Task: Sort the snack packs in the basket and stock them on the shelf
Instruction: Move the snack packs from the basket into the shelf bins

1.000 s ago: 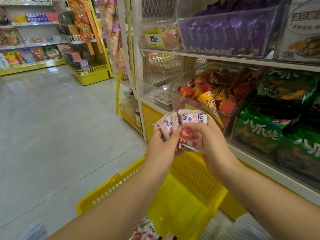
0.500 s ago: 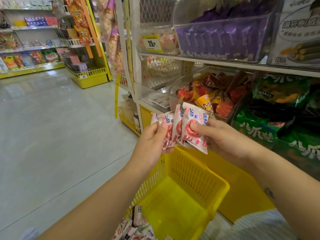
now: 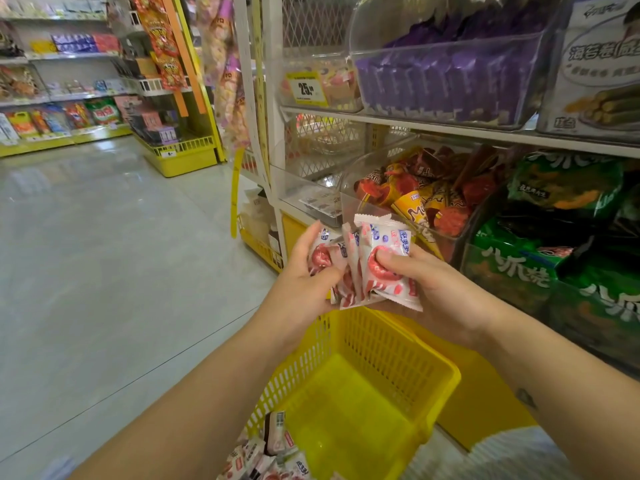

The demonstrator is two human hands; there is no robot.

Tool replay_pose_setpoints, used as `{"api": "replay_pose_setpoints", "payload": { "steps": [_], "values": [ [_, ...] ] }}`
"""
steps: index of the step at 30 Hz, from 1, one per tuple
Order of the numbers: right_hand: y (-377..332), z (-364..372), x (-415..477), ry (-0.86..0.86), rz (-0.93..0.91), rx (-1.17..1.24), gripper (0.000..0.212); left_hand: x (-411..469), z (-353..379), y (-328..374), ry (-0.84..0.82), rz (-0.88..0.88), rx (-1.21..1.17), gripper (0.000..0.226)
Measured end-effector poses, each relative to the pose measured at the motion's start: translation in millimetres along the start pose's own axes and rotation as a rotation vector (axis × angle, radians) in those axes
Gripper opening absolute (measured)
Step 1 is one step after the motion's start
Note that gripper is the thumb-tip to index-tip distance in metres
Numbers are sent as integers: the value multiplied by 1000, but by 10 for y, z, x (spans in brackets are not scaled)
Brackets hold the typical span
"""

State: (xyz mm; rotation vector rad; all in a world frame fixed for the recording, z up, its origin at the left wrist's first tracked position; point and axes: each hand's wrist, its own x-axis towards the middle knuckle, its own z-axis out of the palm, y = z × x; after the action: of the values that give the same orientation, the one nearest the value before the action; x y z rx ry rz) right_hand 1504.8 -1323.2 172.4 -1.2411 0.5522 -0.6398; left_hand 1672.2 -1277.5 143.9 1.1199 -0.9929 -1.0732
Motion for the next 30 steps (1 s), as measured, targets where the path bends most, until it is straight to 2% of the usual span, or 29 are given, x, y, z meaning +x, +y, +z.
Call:
{"api": "replay_pose_setpoints", "payload": {
  "steps": [2, 4, 8, 11, 13, 17, 20, 22, 24, 27, 30],
  "values": [
    [-17, -31, 8, 59, -11, 21, 52, 46, -83, -13, 22, 18, -21, 71],
    [-44, -65, 13, 125, -30, 69, 51, 84, -148, -30, 65, 24, -6, 72],
    [-74, -91, -7, 159, -2, 82, 51, 128, -211, -74, 118, -26, 103, 43],
    [-82, -76, -13, 162, 41, 147, 42, 129, -222, -55, 102, -30, 142, 35],
    [-94, -76, -16, 181, 51, 198, 36, 127, -205, -22, 121, -62, 50, 29],
    [-54, -41, -15, 195, 47, 328, 23, 111, -124, -11, 263, -228, -221, 21],
    [24, 73, -16, 145, 73, 284, 33, 83, -54, -24, 261, -280, -259, 25],
    [58, 116, -7, 133, 69, 264, 41, 79, -57, -35, 223, -239, -212, 24],
    [51, 107, 6, 152, 41, 322, 40, 77, -75, -32, 138, -192, -177, 25],
    [5, 49, 31, 158, -17, 429, 38, 77, -97, -59, 31, -144, -99, 46],
    [3, 13, 31, 154, -27, 402, 33, 74, -92, -90, -39, -111, 106, 66]
  ]
}}
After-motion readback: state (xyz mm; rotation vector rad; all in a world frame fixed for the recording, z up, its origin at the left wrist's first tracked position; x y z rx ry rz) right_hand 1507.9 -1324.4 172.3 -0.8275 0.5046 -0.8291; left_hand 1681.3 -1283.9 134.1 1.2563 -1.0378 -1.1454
